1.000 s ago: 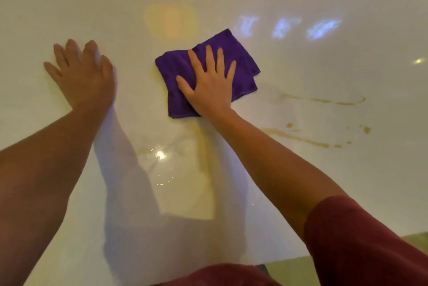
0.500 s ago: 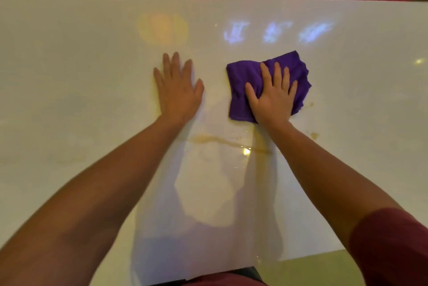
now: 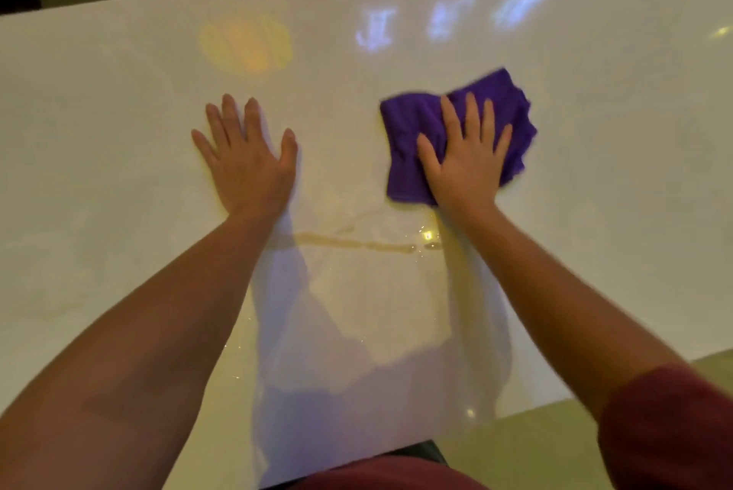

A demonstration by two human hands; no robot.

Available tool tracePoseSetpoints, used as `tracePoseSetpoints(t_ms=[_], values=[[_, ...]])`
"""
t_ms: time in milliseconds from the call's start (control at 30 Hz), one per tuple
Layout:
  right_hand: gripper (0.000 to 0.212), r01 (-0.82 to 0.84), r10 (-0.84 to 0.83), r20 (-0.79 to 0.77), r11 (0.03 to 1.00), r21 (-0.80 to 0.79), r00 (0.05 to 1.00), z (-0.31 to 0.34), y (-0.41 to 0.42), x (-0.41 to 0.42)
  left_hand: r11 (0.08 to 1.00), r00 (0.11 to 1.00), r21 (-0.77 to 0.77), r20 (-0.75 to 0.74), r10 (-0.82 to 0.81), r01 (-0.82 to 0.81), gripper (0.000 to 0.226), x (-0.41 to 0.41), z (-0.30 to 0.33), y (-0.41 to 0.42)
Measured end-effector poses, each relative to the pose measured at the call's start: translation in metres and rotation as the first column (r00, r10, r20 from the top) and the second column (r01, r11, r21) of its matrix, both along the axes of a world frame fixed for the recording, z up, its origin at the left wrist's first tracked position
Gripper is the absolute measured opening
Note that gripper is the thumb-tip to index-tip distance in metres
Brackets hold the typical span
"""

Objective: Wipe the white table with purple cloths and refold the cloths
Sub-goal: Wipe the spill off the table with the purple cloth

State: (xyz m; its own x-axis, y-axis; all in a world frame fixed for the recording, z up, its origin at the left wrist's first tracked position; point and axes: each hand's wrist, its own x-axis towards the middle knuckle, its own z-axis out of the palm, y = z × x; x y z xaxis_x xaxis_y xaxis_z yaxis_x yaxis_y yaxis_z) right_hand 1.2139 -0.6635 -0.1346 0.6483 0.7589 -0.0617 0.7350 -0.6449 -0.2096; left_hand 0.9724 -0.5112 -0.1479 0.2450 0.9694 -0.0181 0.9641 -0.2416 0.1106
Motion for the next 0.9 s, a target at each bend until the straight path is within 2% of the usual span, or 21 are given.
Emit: tracePoseSetpoints(t_ms=[100,200,467,567,667,767,833,900], values=[[0.072,0.03,-0.03,0.026,0.999,-0.011,0.999,-0.002,-0.052,-0.042,1.0,1.0,0.0,0.003,-0.002,0.002,0.075,0.002,0.002,-0.001],[0.072,-0.03,0.03,0.025,0.999,-0.027,0.999,-0.005,-0.054,-0.051,1.0,1.0,0.003,0.018,-0.001,0.001,0.075,0.001,0.002,-0.001],[0.072,-0.252,0.254,-0.019,0.966,0.048,0.967,-0.003,0.016,0.065,0.999,1.0,0.045,0.006,0.0,0.0,0.071,0.001,-0.002,-0.001],[0.071,-0.191,0.191,0.007,0.98,0.062,0.981,-0.003,-0.005,0.078,0.998,1.0,0.063,0.008,-0.011,0.01,0.072,0.0,-0.008,0.001],[0.071,-0.041,0.041,0.007,0.998,0.043,0.999,-0.002,-0.043,0.042,0.998,1.0,0.053,0.007,-0.016,0.016,0.073,-0.001,-0.009,0.003],[0.07,-0.039,0.039,0.016,0.999,0.011,0.999,0.002,-0.081,-0.015,0.999,0.999,0.005,0.025,-0.036,0.036,0.074,-0.003,-0.005,0.003],[0.07,-0.05,0.05,0.028,0.999,-0.002,0.998,0.003,-0.099,-0.057,0.995,0.992,-0.067,0.108,-0.061,0.069,0.071,-0.008,0.003,0.008],[0.072,-0.066,0.066,0.04,0.998,-0.003,0.997,0.002,-0.106,-0.097,0.99,0.963,-0.108,0.262,-0.06,0.09,0.068,-0.023,0.019,0.009]])
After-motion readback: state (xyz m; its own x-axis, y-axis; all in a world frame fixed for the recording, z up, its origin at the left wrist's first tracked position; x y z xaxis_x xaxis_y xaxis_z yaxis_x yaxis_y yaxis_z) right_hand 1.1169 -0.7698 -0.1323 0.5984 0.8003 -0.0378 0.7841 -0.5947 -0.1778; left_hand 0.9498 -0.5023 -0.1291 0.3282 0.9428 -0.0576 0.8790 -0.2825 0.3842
